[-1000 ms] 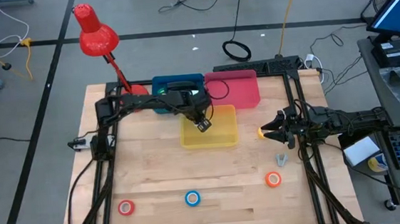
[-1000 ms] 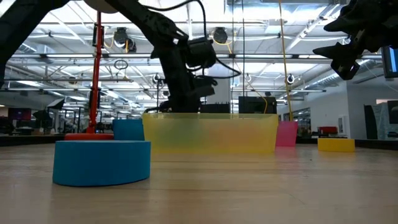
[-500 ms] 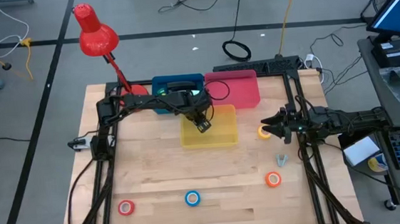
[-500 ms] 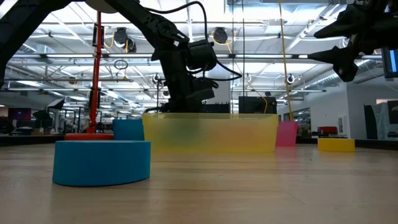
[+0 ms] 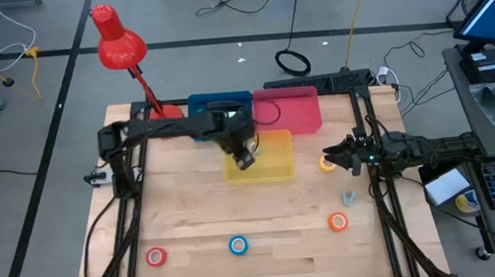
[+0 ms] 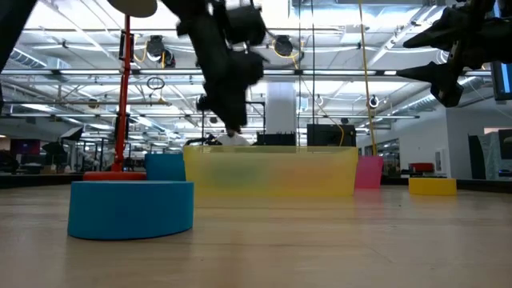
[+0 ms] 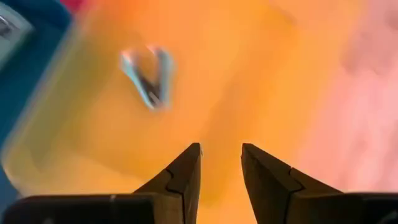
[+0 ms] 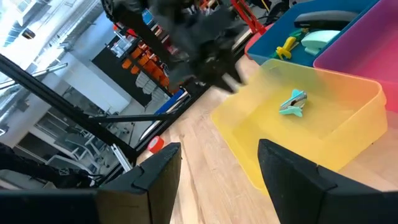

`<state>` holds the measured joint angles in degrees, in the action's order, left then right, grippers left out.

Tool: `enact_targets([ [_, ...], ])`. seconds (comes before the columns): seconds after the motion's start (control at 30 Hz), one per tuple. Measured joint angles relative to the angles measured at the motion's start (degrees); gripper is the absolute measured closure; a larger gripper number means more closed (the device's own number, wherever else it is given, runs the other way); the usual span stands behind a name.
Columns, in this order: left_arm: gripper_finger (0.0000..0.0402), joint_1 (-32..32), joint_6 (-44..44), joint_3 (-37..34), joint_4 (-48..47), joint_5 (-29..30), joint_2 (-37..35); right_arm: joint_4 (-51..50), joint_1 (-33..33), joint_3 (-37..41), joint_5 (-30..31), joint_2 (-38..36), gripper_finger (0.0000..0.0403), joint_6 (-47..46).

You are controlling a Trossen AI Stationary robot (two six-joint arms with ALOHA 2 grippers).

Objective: Pick and place Stapler, Stapler remover, tape
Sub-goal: Put the red tape into the pink bin

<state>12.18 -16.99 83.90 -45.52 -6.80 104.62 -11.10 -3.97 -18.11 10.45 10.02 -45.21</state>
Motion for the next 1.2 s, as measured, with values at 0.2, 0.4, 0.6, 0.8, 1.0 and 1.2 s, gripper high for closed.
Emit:
enact_targets([
  [0.2, 0.0282, -10.83, -3.24, 0.00, -15.76, 0.66, -7.76, -0.36, 0.00, 0.00, 0.01, 0.02, 0.0195, 1.49],
  [0.4, 0.0282, -23.22, -13.28, 0.00, -31.78, 7.92, -12.30, -0.36, 0.00, 0.00, 0.00, 0.02, 0.0195, 4.71],
  [0.6, 0.0282, -35.17, -28.84, -0.99, -40.47, 5.78, -12.56, -0.32, 0.00, 0.00, -0.02, 0.00, 0.0195, 6.85],
  [0.8, 0.0282, -46.47, -44.15, -8.84, -39.91, -1.26, -12.93, -0.34, 0.00, 0.00, -0.02, 0.01, 0.0195, 6.93],
  [1.0, 0.0282, -58.47, -52.74, -15.98, -35.98, -0.65, -12.96, -0.34, 0.00, 0.00, -0.04, 0.01, 0.0195, 6.93],
  [1.2, 0.0282, -68.78, -55.82, -17.07, -28.52, 2.81, -12.96, -0.32, 0.00, 0.02, -0.04, 0.01, 0.0195, 6.91],
])
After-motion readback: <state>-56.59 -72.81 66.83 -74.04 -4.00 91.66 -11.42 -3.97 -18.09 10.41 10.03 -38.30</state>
